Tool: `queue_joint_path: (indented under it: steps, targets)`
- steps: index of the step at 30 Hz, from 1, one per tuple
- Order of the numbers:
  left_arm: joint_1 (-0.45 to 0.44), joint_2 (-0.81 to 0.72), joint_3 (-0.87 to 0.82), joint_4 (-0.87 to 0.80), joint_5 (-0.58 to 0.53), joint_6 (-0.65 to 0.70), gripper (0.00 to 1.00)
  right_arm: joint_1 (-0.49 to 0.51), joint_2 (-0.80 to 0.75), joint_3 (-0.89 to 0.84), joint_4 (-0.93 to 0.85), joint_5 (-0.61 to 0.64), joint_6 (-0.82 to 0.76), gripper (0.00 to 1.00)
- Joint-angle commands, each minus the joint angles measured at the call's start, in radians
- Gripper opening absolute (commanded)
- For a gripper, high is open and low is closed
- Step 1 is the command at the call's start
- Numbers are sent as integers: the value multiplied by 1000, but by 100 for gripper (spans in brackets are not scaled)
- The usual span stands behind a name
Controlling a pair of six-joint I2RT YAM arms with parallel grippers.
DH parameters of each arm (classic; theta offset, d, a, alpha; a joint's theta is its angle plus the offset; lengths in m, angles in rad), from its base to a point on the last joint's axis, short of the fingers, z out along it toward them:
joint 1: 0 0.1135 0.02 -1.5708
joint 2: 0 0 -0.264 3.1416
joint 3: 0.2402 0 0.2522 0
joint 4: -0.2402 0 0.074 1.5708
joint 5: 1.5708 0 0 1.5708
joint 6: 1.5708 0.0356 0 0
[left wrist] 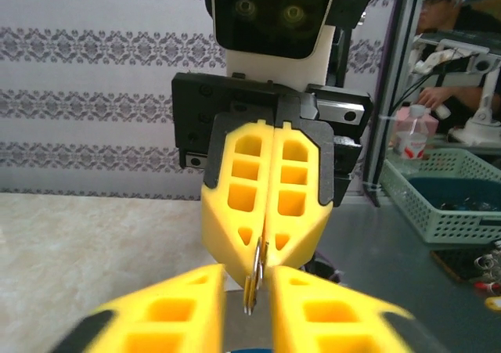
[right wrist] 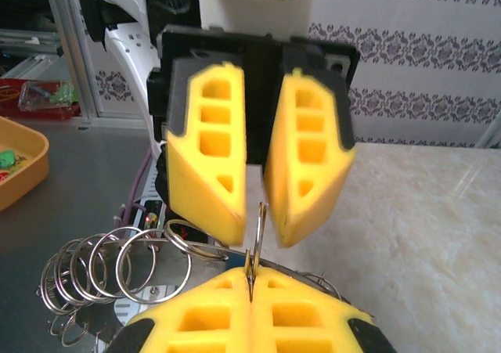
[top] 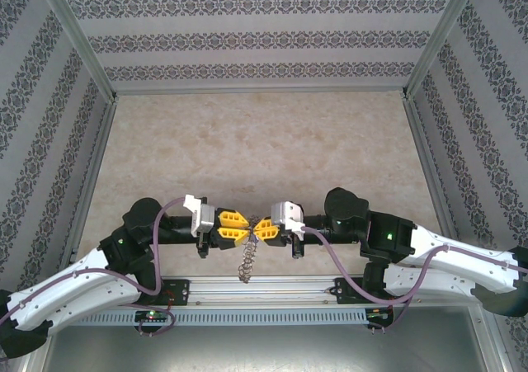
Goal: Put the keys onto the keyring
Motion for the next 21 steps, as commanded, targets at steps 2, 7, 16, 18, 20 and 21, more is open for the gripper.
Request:
queue_joint_path:
  steps: [2,7,16,18,20,21]
  targets:
    - [5,-46,94,-173,-121,53,30,-28,-16,43,-21,24,30,0]
    - [4,14,252,-454,-242,109,30,-52,-14,93,-143,70,21,0]
    - [-6,221,430,-655,-210,153,34,-62,88,248,-414,67,-11,0]
    - [-14,238,439,-659,-207,154,40,-71,97,259,-434,58,-12,0]
    - [-22,253,445,-660,-204,154,49,-81,104,270,-448,50,-12,0]
    - [-26,258,446,-661,-201,156,52,-83,108,274,-451,45,-11,0]
